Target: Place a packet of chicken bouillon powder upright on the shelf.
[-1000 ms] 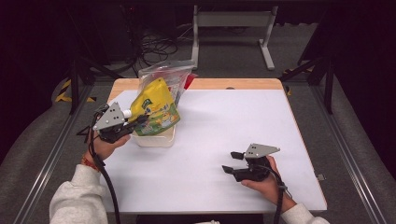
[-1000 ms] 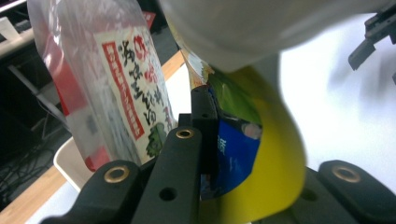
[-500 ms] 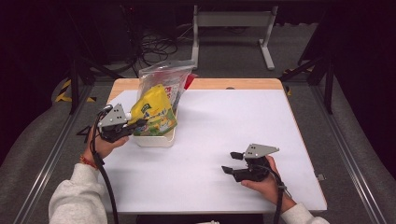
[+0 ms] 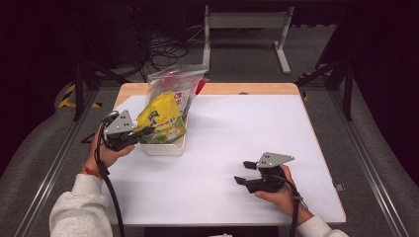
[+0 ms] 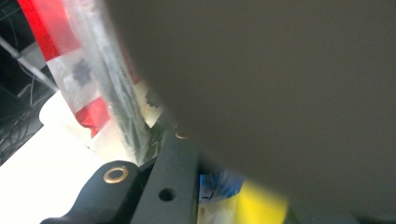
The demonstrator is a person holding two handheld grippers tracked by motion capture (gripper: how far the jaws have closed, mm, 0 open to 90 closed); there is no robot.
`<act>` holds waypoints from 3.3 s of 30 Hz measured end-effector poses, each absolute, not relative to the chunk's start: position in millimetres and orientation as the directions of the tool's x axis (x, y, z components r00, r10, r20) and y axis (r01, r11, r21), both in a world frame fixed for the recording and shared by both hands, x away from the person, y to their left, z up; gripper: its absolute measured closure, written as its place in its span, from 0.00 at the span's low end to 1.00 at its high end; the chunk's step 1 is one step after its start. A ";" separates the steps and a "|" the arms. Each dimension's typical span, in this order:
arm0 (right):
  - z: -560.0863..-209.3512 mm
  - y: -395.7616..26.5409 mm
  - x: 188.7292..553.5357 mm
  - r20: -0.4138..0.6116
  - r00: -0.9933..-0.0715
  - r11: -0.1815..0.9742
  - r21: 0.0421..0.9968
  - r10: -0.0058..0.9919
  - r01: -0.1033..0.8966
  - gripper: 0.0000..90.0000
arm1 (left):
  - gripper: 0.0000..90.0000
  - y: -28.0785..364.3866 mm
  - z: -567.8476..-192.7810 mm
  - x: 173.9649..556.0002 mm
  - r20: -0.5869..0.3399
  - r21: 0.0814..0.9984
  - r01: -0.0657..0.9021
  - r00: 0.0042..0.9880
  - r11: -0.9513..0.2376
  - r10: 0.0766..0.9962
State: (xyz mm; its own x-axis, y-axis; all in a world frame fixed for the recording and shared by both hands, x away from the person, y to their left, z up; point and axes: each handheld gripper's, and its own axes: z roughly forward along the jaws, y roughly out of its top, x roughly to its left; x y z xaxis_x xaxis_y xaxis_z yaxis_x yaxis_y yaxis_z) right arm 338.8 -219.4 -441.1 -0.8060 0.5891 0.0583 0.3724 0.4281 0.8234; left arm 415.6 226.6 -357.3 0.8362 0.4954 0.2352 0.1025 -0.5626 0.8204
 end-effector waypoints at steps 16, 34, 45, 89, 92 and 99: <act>-442.8 -218.4 339.7 0.059 -0.808 0.441 0.813 0.587 0.380 0.36 | 0.88 230.2 -355.5 417.4 0.172 0.828 0.146 0.853 -0.541 0.492; -440.8 -217.9 338.6 0.054 -0.812 0.446 0.814 0.581 0.373 0.35 | 0.58 255.6 -399.4 407.0 -0.022 0.922 0.235 0.826 -0.309 0.563; -440.2 -216.2 339.0 0.057 -0.816 0.445 0.815 0.576 0.371 0.35 | 0.73 251.4 -415.3 409.3 -0.072 0.956 0.212 0.841 -0.204 0.537; -435.2 -196.8 348.5 0.036 -0.827 0.425 0.845 0.561 0.325 0.60 | 1.00 221.6 -368.8 410.0 0.165 0.820 0.239 0.771 -0.519 0.615; -433.8 -201.2 348.3 0.038 -0.818 0.416 0.847 0.574 0.331 0.58 | 1.00 221.7 -373.2 412.6 0.152 0.821 0.256 0.763 -0.510 0.628; -430.2 -205.5 345.3 0.034 -0.821 0.410 0.854 0.570 0.320 0.56 | 1.00 230.5 -384.7 418.2 0.097 0.837 0.295 0.748 -0.460 0.657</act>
